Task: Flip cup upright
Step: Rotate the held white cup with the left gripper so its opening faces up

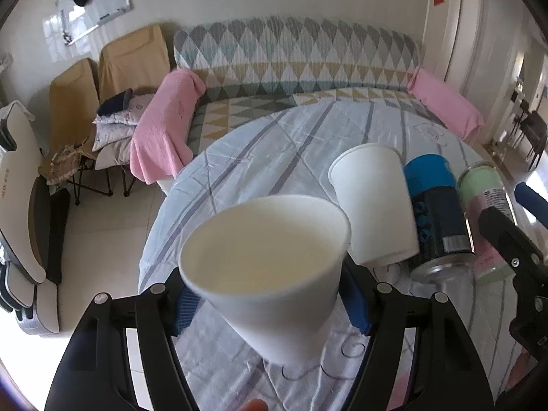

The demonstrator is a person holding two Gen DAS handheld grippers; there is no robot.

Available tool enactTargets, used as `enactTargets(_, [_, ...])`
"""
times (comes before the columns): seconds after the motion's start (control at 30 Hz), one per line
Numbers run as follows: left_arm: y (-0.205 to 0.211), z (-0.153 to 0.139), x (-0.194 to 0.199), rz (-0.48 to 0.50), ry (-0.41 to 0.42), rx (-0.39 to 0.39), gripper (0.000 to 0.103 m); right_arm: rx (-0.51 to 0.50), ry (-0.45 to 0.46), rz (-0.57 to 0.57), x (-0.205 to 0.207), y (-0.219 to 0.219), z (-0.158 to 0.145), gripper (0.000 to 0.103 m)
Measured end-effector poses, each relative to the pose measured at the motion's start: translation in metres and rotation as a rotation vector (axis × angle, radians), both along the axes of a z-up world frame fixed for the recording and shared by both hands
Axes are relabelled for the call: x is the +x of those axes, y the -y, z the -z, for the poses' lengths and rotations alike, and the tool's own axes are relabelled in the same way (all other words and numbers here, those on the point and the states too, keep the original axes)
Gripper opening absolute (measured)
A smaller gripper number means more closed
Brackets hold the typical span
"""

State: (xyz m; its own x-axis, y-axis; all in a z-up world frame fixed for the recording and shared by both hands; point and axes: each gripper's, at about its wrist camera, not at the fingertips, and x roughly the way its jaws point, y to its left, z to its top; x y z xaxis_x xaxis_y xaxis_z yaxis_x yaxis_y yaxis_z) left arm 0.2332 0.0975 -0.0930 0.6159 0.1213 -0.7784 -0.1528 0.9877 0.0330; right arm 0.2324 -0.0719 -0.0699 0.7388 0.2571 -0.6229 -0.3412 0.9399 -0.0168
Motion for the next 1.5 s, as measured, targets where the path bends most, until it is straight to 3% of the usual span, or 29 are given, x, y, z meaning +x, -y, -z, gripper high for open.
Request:
enactTargets(0.4, [0.016,0.000,-0.052,-0.024,0.111,0.088,0.071,0.006,-0.016,0.013,-0.032,0.005,0.003,0.083])
enactTargets(0.87, [0.022,0.004,-0.069,-0.005,0.108,0.036,0.071,0.003,-0.029,0.034,-0.050,0.014,0.007,0.083])
enactTargets(1.3, [0.027,0.006,-0.083,0.009,0.107,0.046,0.072,0.004,-0.028,0.032,-0.055,0.014,0.008,0.083])
enactTargets(1.37, [0.027,0.006,-0.084,0.014,0.109,0.038,0.075,0.003,-0.028,0.031,-0.056,0.015,0.007,0.083])
enactTargets(1.43, [0.027,0.006,-0.086,0.015,0.108,0.033,0.086,0.003,-0.027,0.032,-0.055,0.014,0.007,0.083])
enactTargets(1.5, [0.027,0.006,-0.089,0.014,0.113,0.034,0.087,0.004,-0.027,0.032,-0.055,0.014,0.007,0.083])
